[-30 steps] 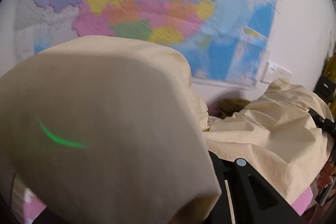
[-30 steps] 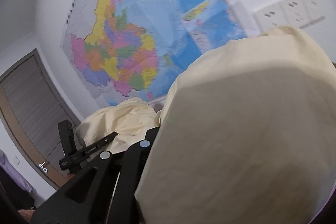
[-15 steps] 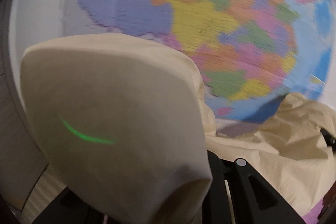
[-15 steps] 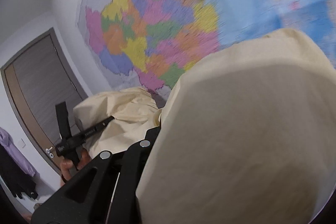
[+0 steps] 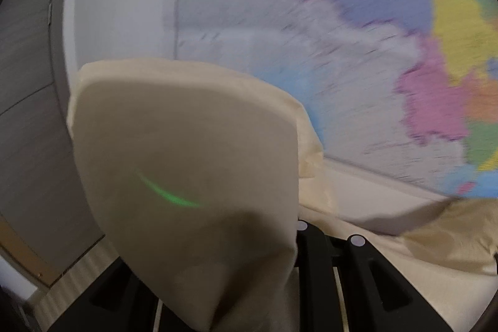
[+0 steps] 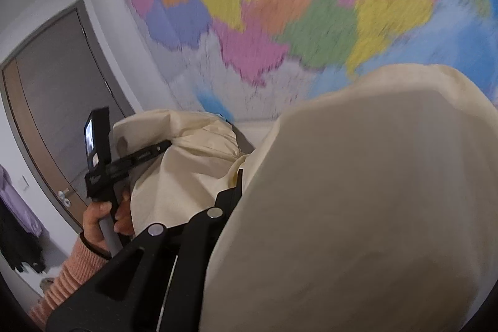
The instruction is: Fold large clothes
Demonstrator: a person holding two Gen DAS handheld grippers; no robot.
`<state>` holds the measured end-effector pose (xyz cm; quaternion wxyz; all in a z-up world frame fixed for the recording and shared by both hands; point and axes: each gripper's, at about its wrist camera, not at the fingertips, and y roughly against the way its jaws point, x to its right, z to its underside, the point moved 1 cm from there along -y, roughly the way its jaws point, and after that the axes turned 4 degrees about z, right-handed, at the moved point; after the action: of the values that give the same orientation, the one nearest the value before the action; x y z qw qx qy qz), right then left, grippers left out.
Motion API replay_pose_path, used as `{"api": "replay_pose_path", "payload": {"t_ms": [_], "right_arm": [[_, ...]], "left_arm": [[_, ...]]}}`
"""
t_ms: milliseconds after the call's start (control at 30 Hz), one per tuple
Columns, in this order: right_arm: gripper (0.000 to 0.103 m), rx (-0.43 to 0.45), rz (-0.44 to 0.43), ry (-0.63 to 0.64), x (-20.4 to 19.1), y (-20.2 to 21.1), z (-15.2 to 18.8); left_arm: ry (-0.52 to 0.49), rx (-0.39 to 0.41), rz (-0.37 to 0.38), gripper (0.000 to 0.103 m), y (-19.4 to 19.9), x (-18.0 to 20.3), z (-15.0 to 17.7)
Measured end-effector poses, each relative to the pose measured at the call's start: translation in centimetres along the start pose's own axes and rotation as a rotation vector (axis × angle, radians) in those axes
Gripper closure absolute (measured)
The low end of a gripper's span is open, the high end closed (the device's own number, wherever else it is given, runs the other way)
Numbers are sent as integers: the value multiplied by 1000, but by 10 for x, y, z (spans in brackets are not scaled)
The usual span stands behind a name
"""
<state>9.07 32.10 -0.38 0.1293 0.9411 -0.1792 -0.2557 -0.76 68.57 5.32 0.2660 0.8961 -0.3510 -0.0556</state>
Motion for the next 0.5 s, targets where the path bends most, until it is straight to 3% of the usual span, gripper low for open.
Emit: {"api": "replay_pose_path", "payload": {"t_ms": [133, 300, 400, 467, 500], "right_arm": [[94, -77, -9, 24, -3, -32, 41], [81, -224, -5, 13, 4, -52, 92], [66, -278, -32, -18, 14, -42, 104], [44, -301, -68, -46, 22, -26, 108], [38, -309, -76, -54, 25, -17, 109]], "left_arm": [[55, -25, -33, 86, -37, -30, 22], [129, -147, -90, 83, -76, -67, 71], [146, -208, -98, 78, -89, -81, 94], [140, -221, -100, 76, -91, -86, 100], [134, -226, -107, 75, -92, -87, 100]]}}
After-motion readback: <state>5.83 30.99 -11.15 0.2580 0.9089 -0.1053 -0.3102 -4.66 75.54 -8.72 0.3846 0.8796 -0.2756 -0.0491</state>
